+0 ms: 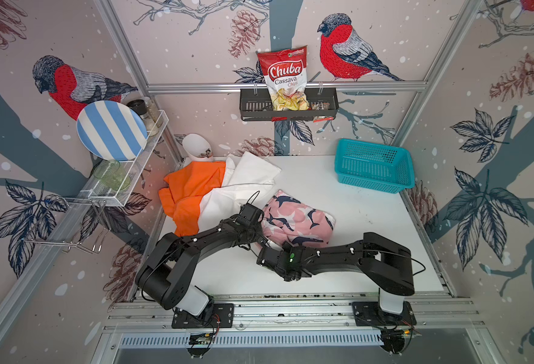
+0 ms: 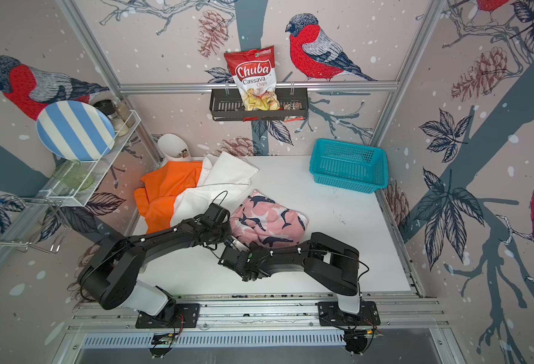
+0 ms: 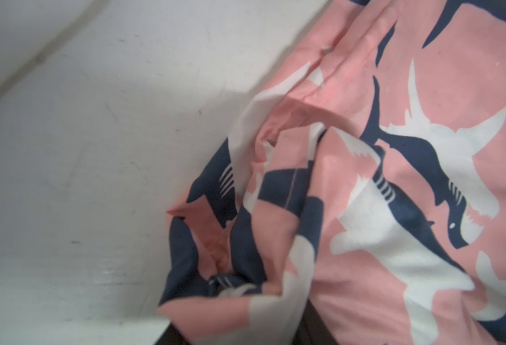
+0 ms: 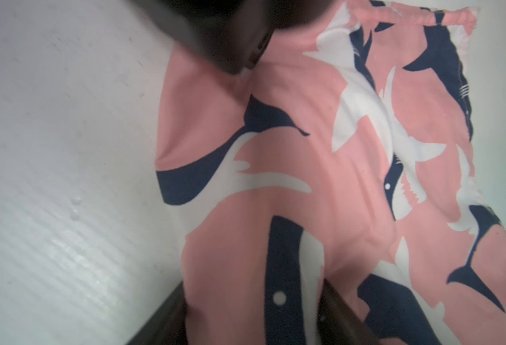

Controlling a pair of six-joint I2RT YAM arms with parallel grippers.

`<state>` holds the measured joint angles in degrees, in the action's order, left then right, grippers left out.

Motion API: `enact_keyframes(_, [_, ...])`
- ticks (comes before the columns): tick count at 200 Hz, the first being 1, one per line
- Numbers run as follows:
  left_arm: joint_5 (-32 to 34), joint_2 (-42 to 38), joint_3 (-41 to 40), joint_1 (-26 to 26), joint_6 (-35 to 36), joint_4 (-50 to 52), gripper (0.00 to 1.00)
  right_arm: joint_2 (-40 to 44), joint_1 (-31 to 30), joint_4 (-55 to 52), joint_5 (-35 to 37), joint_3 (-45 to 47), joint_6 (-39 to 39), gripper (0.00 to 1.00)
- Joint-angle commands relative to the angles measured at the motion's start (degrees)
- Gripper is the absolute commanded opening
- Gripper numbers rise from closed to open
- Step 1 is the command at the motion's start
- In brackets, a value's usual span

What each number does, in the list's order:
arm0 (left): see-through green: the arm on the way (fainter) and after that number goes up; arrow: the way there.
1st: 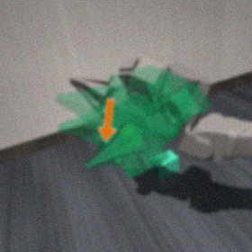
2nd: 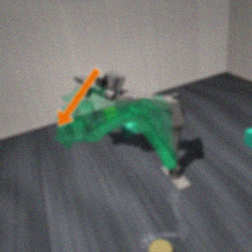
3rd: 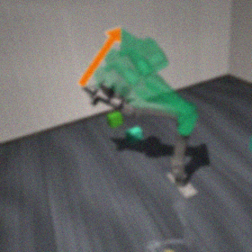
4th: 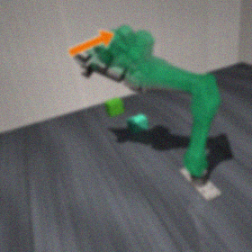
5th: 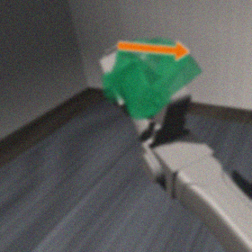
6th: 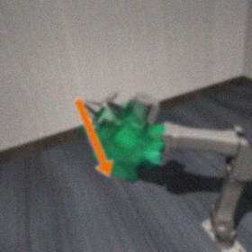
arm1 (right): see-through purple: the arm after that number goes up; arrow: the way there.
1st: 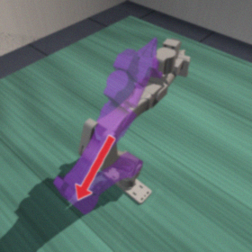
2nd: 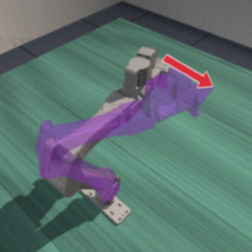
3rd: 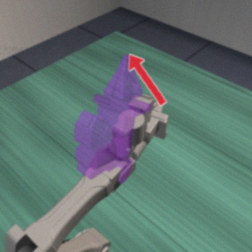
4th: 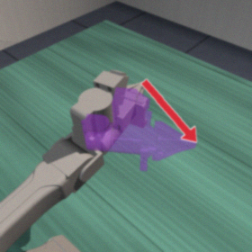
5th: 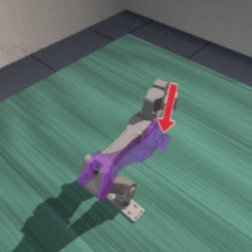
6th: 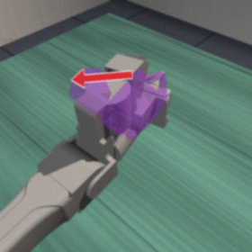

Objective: Roll up the shorts
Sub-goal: Roll the shorts at the center of the board.

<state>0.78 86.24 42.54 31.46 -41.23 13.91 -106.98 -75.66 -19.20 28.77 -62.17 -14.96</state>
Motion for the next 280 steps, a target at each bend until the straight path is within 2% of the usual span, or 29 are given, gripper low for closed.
enact_keyframes(1, [-2.66,-2.1,0.34,-0.59,1.67,0.68,0.49,1.15,1.16,-6.21,-9.6,1.08,-1.47,0.28])
enact_keyframes(17, [-1.69,-3.87,0.69,-0.95,1.59,1.43,0.58,3.71,2.27,-3.48,-16.57,1.65,-2.32,0.13])
enact_keyframes(43, [-0.71,-7.2,0.95,-1.79,1.49,2.98,0.69,8.21,6.14,2.91,-28.77,4.67,-5.43,0.03])
enact_keyframes(97, [-0.36,-13.46,3.4,-2.99,2.74,8.48,0.75,16.24,21.35,27.44,-60.94,18.84,-18.96,0.02])
enact_keyframes(126, [-4.08,-13.74,4.56,-2.95,2.35,8.48,0.78,16.72,26.18,42.83,-74.34,24.59,-27.47,0.03])
enact_keyframes(154, [-6.38,-12.57,4.13,-2.34,1.14,6.62,0.79,15.06,31.14,64.91,-83.32,32.37,-41.81,0.03])
enact_keyframes(173, [-6.48,-10.68,3.98,-1.75,0.82,5.83,0.8,11.94,34.48,71.07,-84.93,35.5,-46.69,0.03])
enact_keyframes(206, [-6.45,-4.91,5.29,0.48,0.77,3.15,0.8,6.58,38.08,73.82,-83.43,39.52,-48.91,0.02])
enact_keyframes(218, [-6.21,-1.69,6.21,1.0,1.02,2.43,0.77,5.42,38.98,72.67,-82.08,40.57,-48.19,0.04])
enact_keyframes(236, [-4.53,2.61,7.19,1.22,1.17,2.53,0.7,5.05,39.45,66.86,-79.18,40.61,-44.56,0.14])
enact_keyframes(255, [-2.84,5.03,6.73,1.21,1.32,1.95,0.67,7.38,39.34,57.11,-75.0,39.29,-38.87,0.32])
enact_keyframes(280, [-1.9,7.09,6.68,1.21,2.29,2.12,0.65,15.04,38.47,37.85,-64.89,35.05,-29.88,0.53])
